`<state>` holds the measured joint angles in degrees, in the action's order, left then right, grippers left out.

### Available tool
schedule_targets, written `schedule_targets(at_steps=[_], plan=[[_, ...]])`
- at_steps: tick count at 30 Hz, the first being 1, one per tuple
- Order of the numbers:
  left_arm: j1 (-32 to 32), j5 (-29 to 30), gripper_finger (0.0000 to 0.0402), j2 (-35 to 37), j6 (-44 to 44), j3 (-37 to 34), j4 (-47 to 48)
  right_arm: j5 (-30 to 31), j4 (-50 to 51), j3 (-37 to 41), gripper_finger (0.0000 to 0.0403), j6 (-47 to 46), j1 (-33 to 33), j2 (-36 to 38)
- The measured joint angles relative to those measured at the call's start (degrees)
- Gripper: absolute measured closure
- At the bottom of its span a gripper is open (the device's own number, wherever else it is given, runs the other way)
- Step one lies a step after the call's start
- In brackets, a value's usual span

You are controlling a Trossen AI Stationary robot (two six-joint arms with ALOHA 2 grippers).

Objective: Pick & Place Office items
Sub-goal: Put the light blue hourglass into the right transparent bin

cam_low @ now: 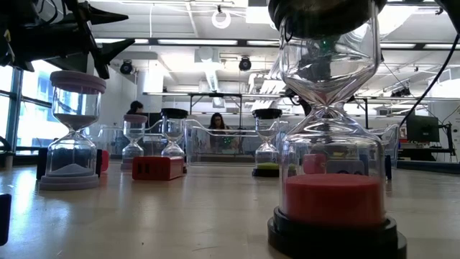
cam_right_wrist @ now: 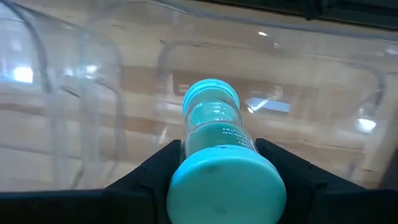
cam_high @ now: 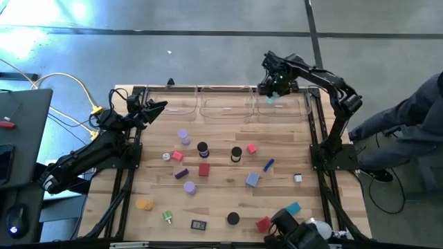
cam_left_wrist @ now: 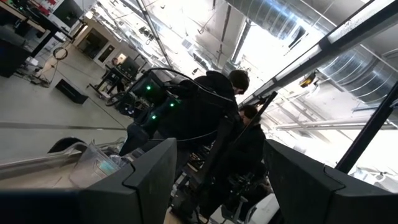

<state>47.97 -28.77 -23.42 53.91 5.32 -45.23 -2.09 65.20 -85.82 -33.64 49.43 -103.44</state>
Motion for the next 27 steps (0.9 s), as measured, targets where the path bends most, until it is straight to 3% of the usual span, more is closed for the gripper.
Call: schedule_targets(at_steps=[27], plan=[[0.02, 0.15, 0.0167, 0.00, -0.71, 0.00, 0.03, -1.12, -4.12, -0.07, 0.0219, 0.37, -1.47, -8.13]])
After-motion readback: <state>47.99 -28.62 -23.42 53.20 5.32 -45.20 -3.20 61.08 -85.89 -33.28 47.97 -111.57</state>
